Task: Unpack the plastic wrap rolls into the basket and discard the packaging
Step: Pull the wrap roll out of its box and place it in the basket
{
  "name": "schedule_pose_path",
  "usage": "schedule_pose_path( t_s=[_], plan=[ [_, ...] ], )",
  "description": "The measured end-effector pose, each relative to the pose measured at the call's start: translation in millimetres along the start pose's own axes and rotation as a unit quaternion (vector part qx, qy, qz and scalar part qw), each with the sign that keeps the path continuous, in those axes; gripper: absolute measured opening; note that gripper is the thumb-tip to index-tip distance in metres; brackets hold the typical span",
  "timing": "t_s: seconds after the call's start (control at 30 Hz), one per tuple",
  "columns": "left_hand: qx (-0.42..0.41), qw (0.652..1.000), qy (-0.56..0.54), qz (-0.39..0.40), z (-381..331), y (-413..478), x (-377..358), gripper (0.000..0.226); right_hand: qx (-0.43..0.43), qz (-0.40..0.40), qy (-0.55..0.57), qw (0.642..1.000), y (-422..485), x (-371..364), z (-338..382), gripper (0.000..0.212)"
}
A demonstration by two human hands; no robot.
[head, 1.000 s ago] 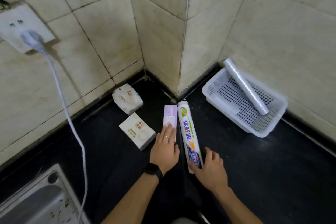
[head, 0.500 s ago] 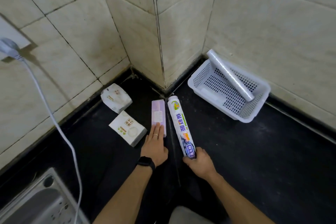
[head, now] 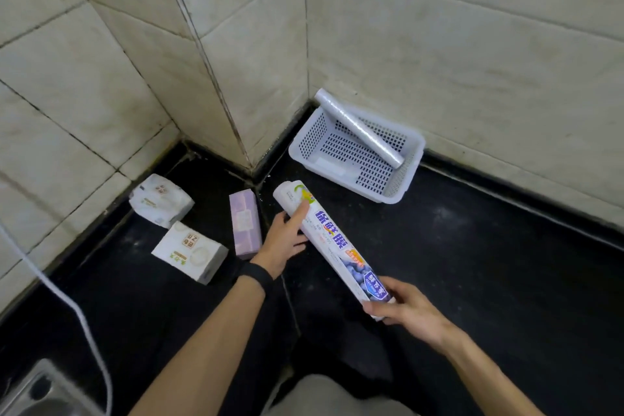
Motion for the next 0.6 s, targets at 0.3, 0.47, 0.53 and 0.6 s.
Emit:
schedule_pose_path(
  t_s=[0.3, 0.47, 0.53, 0.6],
  plan=[
    [-0.037, 0.992, -0.11, 0.043, -15, -17, -36, 0.04, 0.009, -0.009, -0.039, 0.999, 1, 4, -12, 0.056],
    [-0.059, 0.991, -0.103, 0.056, -21, -27, -42, 0.042, 0.044, -0.04, 0.005, 0.998, 13, -2, 23, 0.054],
    [-0.061, 0.99, -0.106, 0.069, -25, -30, -45, 0.041, 0.057, -0.039, 0.005, 0.998, 19, -3, 41, 0.052],
    [-0.061, 0.99, -0.103, 0.075, -29, -30, -45, 0.041, 0.056, -0.025, 0.003, 0.998, 25, -4, 50, 0.05]
  ],
)
Point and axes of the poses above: each hand's wrist, its own y-axis towards the middle knuckle, its own x-axis out of the back of the hand, z = x × y, the point moved 5 cm from there along y, towards the middle knuckle, and after that the axes turned 4 degrees about -y, right-handed, at the moved point
